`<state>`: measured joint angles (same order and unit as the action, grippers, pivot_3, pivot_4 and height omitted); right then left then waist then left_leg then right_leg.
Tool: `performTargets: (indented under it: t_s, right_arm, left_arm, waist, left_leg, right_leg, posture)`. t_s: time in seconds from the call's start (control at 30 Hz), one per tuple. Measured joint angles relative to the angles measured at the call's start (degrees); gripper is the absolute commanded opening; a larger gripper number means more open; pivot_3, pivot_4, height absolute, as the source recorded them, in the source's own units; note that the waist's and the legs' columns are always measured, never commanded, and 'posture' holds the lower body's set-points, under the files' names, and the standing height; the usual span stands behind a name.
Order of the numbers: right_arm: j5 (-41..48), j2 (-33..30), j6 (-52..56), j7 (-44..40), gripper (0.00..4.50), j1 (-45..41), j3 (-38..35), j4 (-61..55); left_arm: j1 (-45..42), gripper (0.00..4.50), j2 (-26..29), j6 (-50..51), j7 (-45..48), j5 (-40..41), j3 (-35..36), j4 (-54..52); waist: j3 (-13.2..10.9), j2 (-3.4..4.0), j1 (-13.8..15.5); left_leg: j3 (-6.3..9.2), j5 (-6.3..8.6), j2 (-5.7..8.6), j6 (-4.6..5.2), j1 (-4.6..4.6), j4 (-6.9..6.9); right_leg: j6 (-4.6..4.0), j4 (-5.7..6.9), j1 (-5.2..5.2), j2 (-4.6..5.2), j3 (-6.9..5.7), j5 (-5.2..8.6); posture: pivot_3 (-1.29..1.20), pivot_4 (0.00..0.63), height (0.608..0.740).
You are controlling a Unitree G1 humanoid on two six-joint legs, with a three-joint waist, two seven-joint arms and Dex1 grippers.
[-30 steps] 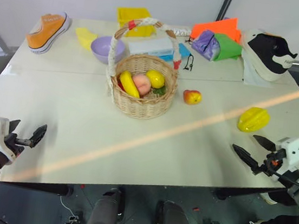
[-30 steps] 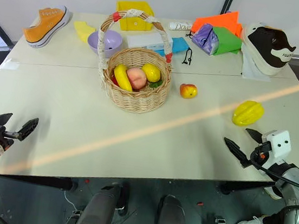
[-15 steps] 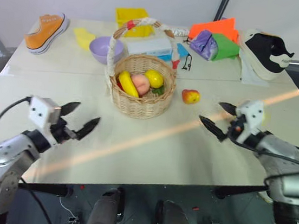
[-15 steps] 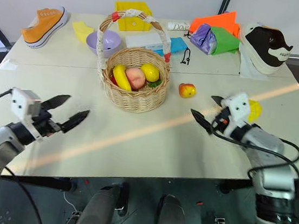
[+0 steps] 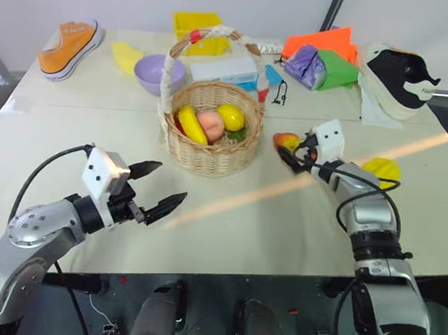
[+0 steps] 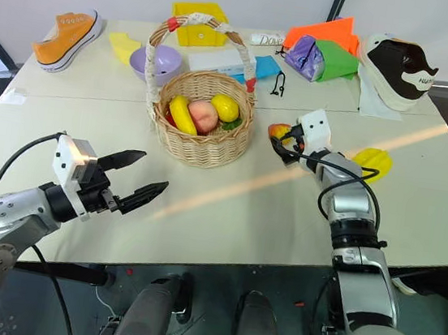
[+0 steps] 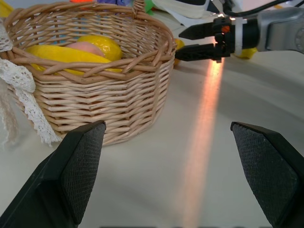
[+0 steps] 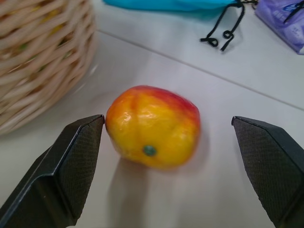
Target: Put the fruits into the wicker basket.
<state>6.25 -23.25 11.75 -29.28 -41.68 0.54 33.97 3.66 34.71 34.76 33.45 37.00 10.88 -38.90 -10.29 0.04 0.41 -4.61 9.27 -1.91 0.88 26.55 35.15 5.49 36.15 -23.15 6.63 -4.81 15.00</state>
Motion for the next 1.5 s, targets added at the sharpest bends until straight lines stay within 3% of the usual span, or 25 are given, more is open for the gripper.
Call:
performTargets:
  t_s: [0.2, 0.37, 0.57, 0.8, 0.97, 1.13, 1.3, 1.4, 1.5]
  right_arm:
    - [-0.31, 2.13, -1.87, -0.01, 4.49, -2.04, -0.11, 7.1]
    - [-0.32, 2.3, -4.23, 0.05, 2.26, -3.43, -0.91, 9.01]
    - [-1.08, 0.04, -4.68, -1.07, 2.26, 0.68, -0.74, 0.74]
    - [8.27, -11.58, 5.36, -15.93, 2.26, 14.12, -1.22, -34.07]
    - [11.52, -3.68, 16.12, -13.01, 2.26, 7.81, 4.88, -45.62]
    - [7.02, 6.3, 20.56, -4.43, 2.26, -2.83, 10.15, -37.7]
    - [4.02, 9.63, 20.37, -1.8, 4.46, -6.13, 11.53, -30.79]
    - [3.57, 8.45, 19.64, -2.37, 4.46, -5.57, 11.47, -32.15]
    - [5.38, 2.43, 19.05, -6.09, 4.46, -0.41, 8.91, -40.32]
  left_arm:
    - [-0.01, 4.5, -0.01, 0.02, -0.23, 0.0, -1.04, -0.54]
    - [-0.04, 4.5, -0.01, 0.01, -0.21, -0.02, -1.13, -0.54]
    - [0.62, 4.5, 0.02, -0.25, -0.06, -0.28, -1.1, -0.51]
    - [2.35, 4.5, 1.3, -1.94, 0.92, -1.51, 2.29, 2.34]
    - [-0.5, 4.5, 1.67, -4.38, 2.96, -1.4, 4.34, 5.8]
    - [-2.29, 4.5, 1.44, -5.21, 3.74, -0.72, 4.78, 6.2]
    - [-3.16, 4.5, -0.03, -5.09, 2.19, 0.69, 4.57, 4.71]
    - [-3.58, 4.5, -0.41, -4.91, 0.97, 1.05, 3.91, 3.04]
    - [-3.71, 4.5, -1.17, -4.68, 0.2, 1.18, 2.46, 2.06]
  waist:
    - [0.0, 0.0, -0.26]
    - [0.0, 0.01, -0.28]
    - [-0.01, 0.01, -0.03]
    - [-0.02, 0.05, -0.11]
    - [-0.01, 0.04, -1.22]
    - [0.0, 0.03, -0.97]
    - [0.02, -0.02, -0.87]
    - [0.02, -0.02, -1.03]
    - [0.02, -0.03, -0.42]
  left_leg:
    - [-0.11, -0.01, 0.0, 0.0, -0.01, 0.0]
    - [-0.1, 0.0, -0.01, -0.01, -0.01, -0.01]
    - [-0.09, 0.0, -0.04, -0.01, 0.02, -0.01]
    - [-0.02, 0.08, -0.21, -0.14, -0.04, -0.03]
    - [-0.08, 0.09, -0.53, -0.18, -0.06, -0.04]
    - [-0.17, 0.07, -0.49, -0.19, 0.05, -0.04]
    - [-0.25, 0.07, -0.46, -0.19, 0.09, -0.02]
    - [-0.27, 0.06, -0.47, -0.17, 0.11, -0.04]
    - [-0.27, 0.06, -0.46, -0.17, 0.12, -0.05]
  right_leg:
    - [0.02, 0.03, -0.01, -0.01, 0.0, -0.01]
    - [0.02, 0.03, -0.02, -0.02, 0.0, -0.01]
    - [0.02, 0.03, -0.04, 0.0, 0.01, -0.01]
    - [-0.16, 0.03, -0.09, -0.01, 0.04, 0.08]
    - [-0.34, 0.02, -0.23, -0.21, 0.03, -0.01]
    - [-0.32, -0.01, -0.42, -0.17, 0.03, -0.02]
    - [-0.29, -0.03, -0.3, -0.12, 0.03, -0.04]
    - [-0.14, 0.02, -0.3, -0.13, 0.03, -0.13]
    - [-0.12, -0.01, -0.28, -0.14, 0.0, -0.12]
  posture:
    - [0.0, 0.15, 0.74]
    - [0.0, 0.15, 0.74]
    - [0.0, 0.15, 0.74]
    - [0.0, 0.15, 0.74]
    - [0.0, 0.15, 0.74]
    - [0.0, 0.15, 0.74]
    - [0.0, 0.15, 0.74]
    - [0.0, 0.15, 0.74]
    - [0.0, 0.15, 0.74]
